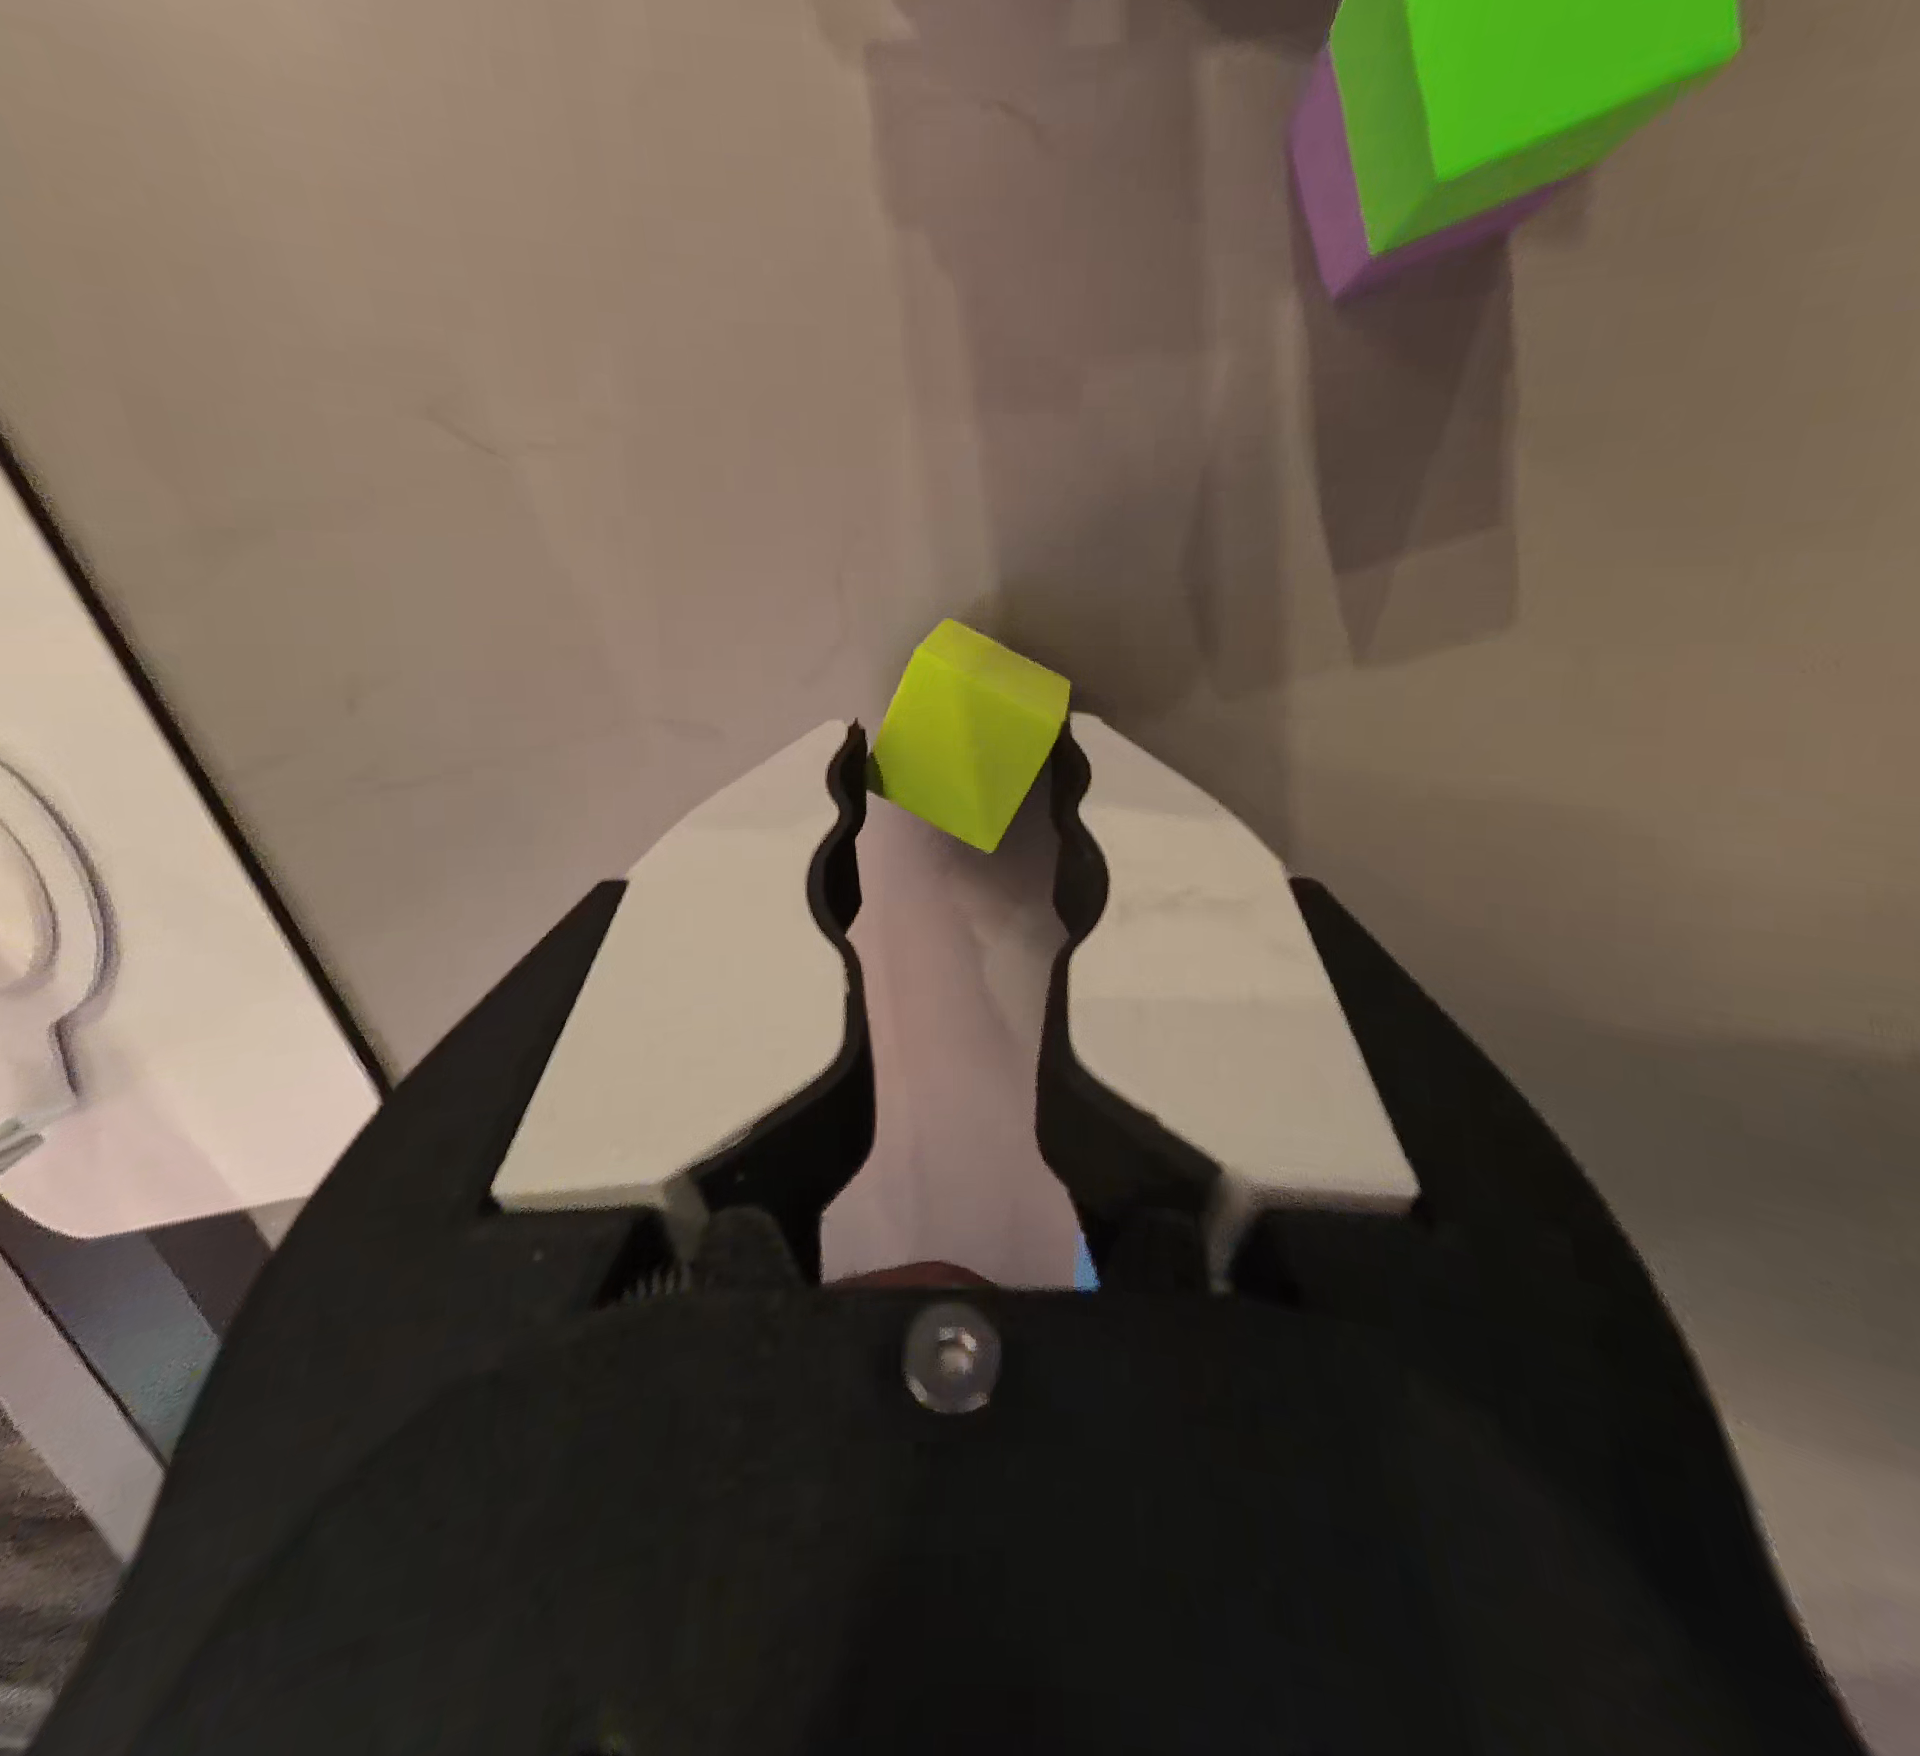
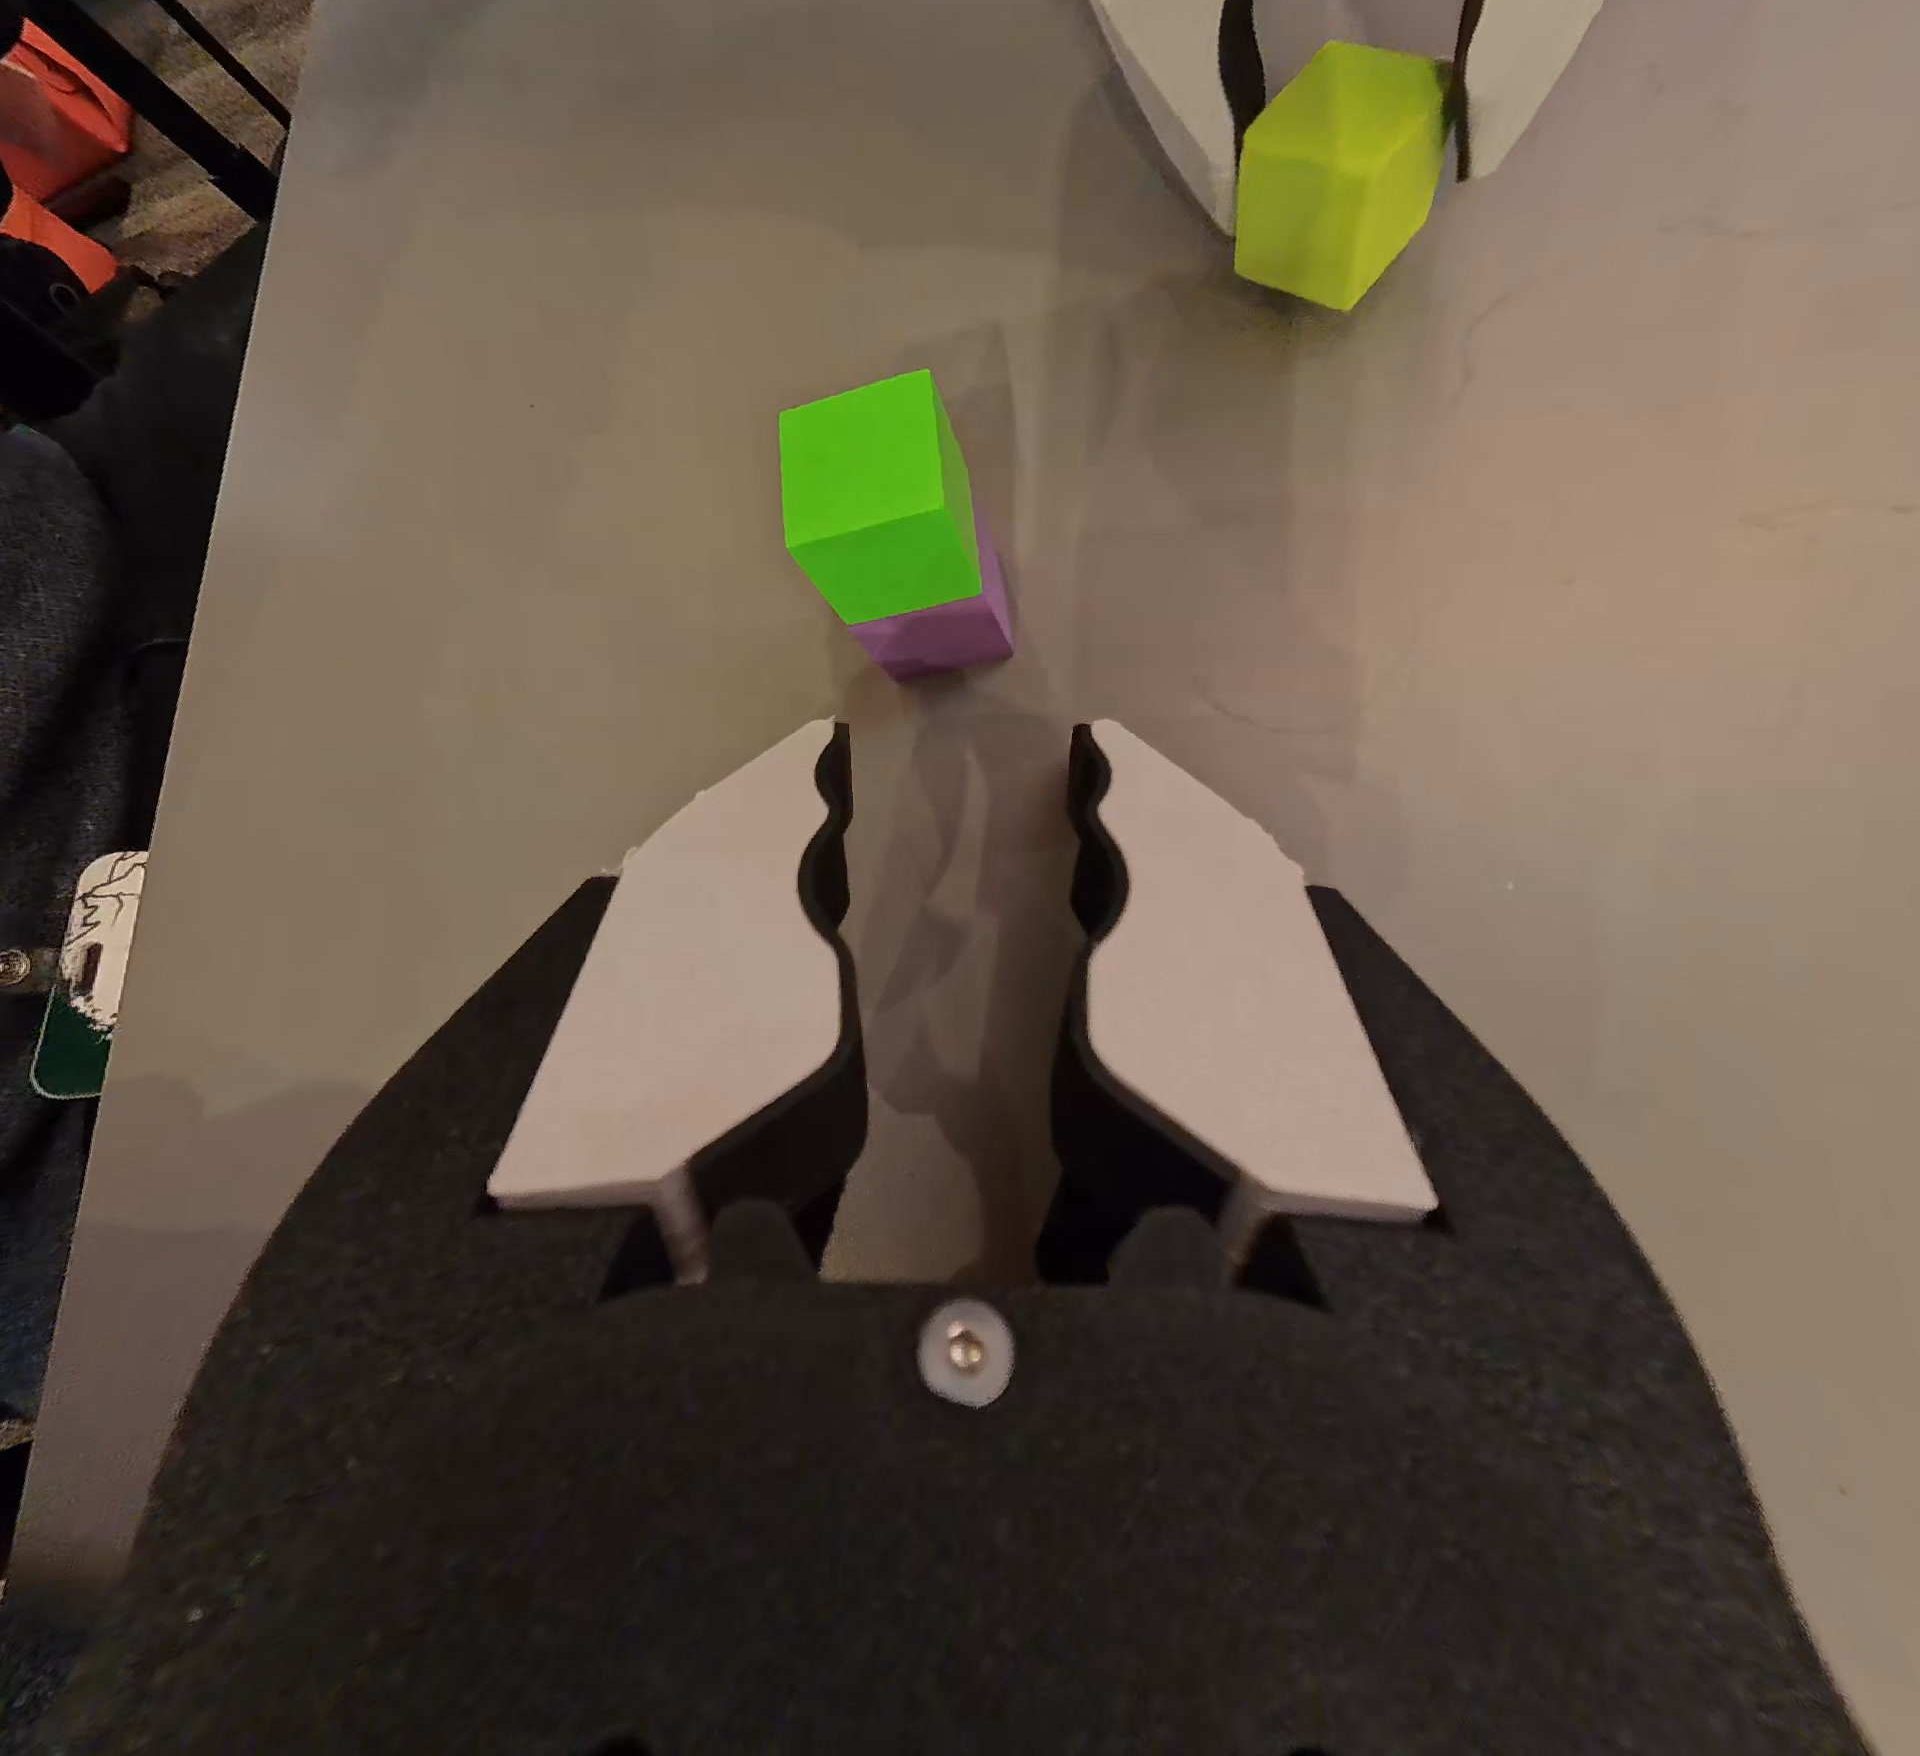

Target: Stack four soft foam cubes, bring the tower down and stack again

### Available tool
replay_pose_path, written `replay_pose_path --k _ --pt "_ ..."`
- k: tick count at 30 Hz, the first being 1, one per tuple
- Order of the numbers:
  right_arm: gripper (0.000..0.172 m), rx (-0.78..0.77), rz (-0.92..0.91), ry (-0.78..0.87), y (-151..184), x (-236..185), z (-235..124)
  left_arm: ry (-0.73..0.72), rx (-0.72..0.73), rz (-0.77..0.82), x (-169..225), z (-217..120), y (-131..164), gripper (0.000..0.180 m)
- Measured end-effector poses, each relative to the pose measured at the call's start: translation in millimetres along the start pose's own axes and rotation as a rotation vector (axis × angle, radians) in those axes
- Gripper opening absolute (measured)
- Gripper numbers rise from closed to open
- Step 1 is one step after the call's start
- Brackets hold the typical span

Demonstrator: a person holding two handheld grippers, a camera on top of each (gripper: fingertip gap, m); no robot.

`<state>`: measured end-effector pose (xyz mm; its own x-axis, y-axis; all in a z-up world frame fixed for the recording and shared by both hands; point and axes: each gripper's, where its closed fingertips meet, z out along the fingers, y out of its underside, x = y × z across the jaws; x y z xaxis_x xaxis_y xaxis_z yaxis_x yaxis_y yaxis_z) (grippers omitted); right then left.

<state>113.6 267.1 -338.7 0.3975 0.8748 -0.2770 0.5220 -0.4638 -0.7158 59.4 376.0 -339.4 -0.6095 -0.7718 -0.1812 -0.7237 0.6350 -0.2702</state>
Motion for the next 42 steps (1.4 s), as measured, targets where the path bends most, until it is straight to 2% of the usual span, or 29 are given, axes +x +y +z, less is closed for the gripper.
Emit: replay_pose_path --k 4,6,16,22,27,42 --pt "0.04 0.001 0.002 -0.003 -0.2 0.1 0.0 -0.044 0.071 -0.111 0.8 -12.4 -11.5 0.033" --pt "0.039 0.0 0.001 -0.001 -0.2 0.1 0.1 -0.067 0.152 -0.169 4.1 -21.5 -24.9 0.033" --pt "0.038 -0.003 -0.004 0.012 0.0 0.9 0.7 -0.112 0.708 -0.532 26.3 -64.5 -100.5 0.033" --pt "0.037 -0.002 -0.002 0.011 -0.1 0.9 0.6 -0.147 0.905 -0.725 35.0 -58.5 -111.1 0.033" --pt "0.037 -0.003 -0.003 0.009 0.1 0.5 0.6 -0.184 0.907 -0.788 40.3 -48.6 -102.8 0.033" --pt "0.037 -0.001 0.002 0.003 -0.1 0.1 0.4 -0.162 0.854 -0.769 44.0 -31.9 -108.8 0.033"
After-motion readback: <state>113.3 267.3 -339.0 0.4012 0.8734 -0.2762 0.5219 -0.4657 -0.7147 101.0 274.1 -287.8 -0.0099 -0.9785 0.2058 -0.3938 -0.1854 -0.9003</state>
